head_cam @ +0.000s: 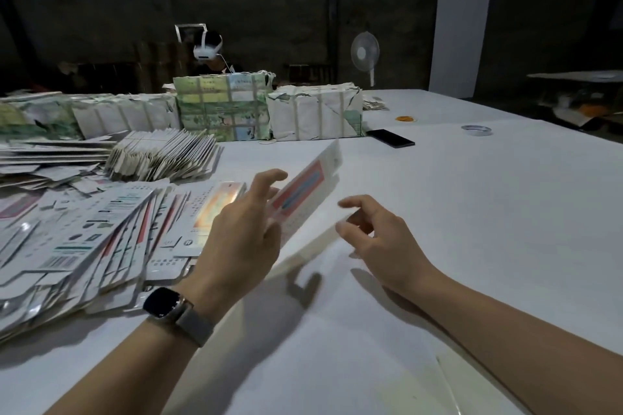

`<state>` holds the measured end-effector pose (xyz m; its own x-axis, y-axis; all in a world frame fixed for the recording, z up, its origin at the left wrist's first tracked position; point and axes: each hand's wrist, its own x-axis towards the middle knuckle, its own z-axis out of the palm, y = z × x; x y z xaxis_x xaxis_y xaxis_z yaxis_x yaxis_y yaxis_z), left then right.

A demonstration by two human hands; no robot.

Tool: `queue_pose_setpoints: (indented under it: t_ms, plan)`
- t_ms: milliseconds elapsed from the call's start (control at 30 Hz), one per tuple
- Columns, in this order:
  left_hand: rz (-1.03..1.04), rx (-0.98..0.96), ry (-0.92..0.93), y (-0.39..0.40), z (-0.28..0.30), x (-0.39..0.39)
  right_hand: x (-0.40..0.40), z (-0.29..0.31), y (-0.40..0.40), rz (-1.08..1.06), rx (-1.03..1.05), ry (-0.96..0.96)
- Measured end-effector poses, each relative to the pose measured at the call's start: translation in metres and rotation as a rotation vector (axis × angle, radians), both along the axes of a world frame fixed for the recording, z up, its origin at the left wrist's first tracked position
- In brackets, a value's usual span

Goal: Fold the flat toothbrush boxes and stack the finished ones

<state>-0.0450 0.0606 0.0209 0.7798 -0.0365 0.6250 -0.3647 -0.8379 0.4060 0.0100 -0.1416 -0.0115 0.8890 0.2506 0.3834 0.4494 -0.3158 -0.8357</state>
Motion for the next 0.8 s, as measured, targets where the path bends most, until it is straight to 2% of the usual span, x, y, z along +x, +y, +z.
queue_pose_setpoints:
  t_ms: [167, 267, 367, 500, 633, 700, 800]
  plan:
    - [-0.286, -0.736, 0.241, -0.028, -0.007, -0.003, -0.006, 0.007, 0.005, 0.022, 0.261, 0.184]
    - [-0.34, -0.932, 0.387, -0.035, -0.015, -0.004, -0.008, 0.007, 0.005, 0.009, 0.378, 0.232]
    - [-0.344, -0.993, 0.519, -0.041, -0.022, -0.004, -0.012, 0.008, 0.004, 0.05, 0.332, 0.197]
    - [-0.257, -1.04, 0.519, -0.04, -0.02, -0.002, -0.023, 0.011, 0.008, 0.19, 0.327, 0.122]
    - [-0.316, -1.015, 0.542, -0.042, -0.02, -0.004, -0.032, 0.014, 0.013, 0.335, 0.415, 0.127]
    - [-0.367, -0.986, 0.521, -0.044, -0.019, -0.005, -0.035, 0.011, 0.015, 0.335, 0.41, 0.102]
    - [-0.439, -0.995, 0.533, -0.044, -0.017, -0.009, -0.038, 0.007, 0.018, 0.264, 0.291, 0.028]
